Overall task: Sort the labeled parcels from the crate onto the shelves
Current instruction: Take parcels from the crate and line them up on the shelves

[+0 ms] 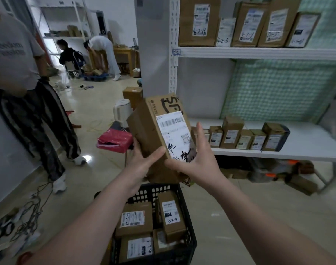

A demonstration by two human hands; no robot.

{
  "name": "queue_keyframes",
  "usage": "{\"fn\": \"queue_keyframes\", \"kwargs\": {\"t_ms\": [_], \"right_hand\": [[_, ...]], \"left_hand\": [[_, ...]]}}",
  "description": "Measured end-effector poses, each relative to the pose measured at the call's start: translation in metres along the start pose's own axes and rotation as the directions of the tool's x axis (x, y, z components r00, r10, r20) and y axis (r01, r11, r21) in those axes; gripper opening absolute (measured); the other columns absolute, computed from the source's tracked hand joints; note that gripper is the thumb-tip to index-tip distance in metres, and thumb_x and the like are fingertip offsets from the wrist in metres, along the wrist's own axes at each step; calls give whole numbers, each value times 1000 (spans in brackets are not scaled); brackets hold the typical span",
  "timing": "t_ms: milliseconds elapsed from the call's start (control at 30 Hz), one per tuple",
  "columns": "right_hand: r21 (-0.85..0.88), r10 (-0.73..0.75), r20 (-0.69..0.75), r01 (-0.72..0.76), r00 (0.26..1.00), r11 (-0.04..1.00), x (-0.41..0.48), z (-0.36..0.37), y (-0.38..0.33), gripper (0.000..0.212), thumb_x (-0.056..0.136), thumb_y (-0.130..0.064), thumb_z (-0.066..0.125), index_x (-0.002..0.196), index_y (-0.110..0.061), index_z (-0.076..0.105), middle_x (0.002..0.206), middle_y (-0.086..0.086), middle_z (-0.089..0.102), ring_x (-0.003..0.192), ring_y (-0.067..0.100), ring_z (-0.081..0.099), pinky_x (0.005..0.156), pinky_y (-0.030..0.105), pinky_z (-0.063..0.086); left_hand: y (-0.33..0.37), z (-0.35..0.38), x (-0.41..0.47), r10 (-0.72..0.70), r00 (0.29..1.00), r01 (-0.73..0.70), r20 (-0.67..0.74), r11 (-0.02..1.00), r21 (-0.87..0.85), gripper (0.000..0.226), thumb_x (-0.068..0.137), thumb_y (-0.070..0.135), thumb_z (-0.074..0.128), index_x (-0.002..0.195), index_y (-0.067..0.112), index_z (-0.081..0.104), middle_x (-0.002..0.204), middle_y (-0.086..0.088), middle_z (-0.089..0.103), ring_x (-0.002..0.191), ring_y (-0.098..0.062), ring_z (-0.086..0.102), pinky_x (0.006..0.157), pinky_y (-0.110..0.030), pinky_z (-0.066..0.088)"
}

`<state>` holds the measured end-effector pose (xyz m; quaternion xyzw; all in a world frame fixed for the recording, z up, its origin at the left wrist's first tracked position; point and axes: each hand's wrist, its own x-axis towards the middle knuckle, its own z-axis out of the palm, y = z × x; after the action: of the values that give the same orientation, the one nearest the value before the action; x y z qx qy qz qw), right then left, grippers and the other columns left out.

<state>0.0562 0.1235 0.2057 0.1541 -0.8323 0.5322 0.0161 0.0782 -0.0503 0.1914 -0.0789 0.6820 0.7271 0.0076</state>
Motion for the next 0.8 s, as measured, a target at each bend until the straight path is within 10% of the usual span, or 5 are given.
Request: {"fn": "queue_keyframes", "kwargs": {"t_ms": [133,267,500,633,800], "right_hand": [[364,67,133,-112,989,925,-2,-17,7,70,72,-50,77,135,-35,51,111,-16,71,99,11,71,78,33,58],[611,185,165,-247,969,752,2,-36,20,50,82,-49,64,122,-20,59,107,10,73,92,27,72,70,36,57],[690,134,314,-323,940,648,1,-76,49,72,75,-45,70,137,-28,38,122,10,69,103,28,69,86,43,56],[642,138,395,-380,908,666,2,-107,68,104,63,-60,76,148,-31,25,129,8,66,114,28,65,83,42,58],[576,173,474,-453,863,681,6,-151,89,109,48,-79,77,143,-36,45,127,2,67,114,21,65,81,34,57]], "left_hand": [[-5,-1,3,-66,994,76,82,990,-119,113,35,80,76,136,42,44,128,2,62,121,-28,54,100,-56,42],[-5,14,6,-133,976,168,176,965,-203,114,34,75,80,135,33,48,120,-2,67,108,-26,65,79,-43,55],[-5,54,21,-125,944,192,306,960,-202,114,37,73,81,137,33,44,118,-3,68,104,-25,67,69,-38,57],[-3,88,29,-104,920,172,378,973,-152,109,35,76,79,130,30,53,120,-5,67,110,-26,64,89,-47,49],[2,139,42,-117,913,186,391,972,-144,96,31,77,79,106,18,65,119,-10,45,102,-31,46,95,-49,35]]}}
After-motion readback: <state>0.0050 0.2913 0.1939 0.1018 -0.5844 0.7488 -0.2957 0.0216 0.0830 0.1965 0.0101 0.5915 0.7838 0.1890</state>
